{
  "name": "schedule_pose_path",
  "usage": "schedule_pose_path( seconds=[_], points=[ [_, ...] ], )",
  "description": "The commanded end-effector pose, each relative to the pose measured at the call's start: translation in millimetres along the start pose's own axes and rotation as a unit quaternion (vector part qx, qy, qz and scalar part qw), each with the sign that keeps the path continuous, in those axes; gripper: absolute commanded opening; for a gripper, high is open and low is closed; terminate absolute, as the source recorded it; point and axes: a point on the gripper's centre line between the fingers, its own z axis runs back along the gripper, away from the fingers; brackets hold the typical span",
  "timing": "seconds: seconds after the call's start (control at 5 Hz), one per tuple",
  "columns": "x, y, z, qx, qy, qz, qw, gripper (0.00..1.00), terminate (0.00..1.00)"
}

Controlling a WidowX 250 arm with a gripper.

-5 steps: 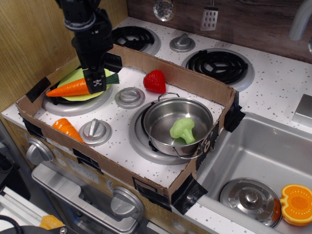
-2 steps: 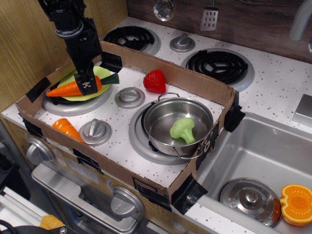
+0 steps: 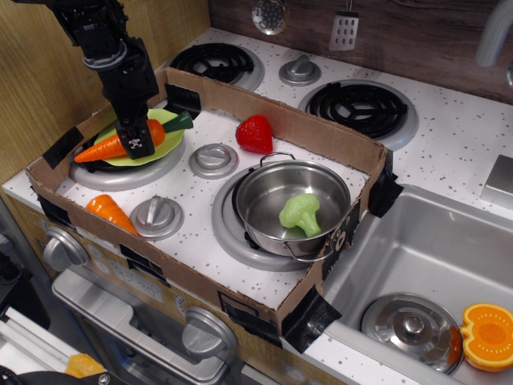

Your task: Take carrot off plate

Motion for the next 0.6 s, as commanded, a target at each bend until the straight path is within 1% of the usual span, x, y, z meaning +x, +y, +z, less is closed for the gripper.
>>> schedule_pose_path(
  seconds=[0.0, 0.2, 0.4],
  points=[
    [9, 17, 15, 0.02, -0.001, 0.002, 0.9998, 0.0, 0.0],
    [13, 16, 19, -0.002, 0.013, 0.001, 0.9999, 0.0, 0.0],
    [27, 11, 40, -0.012, 0.051, 0.029, 0.9982, 0.0, 0.0]
  ],
)
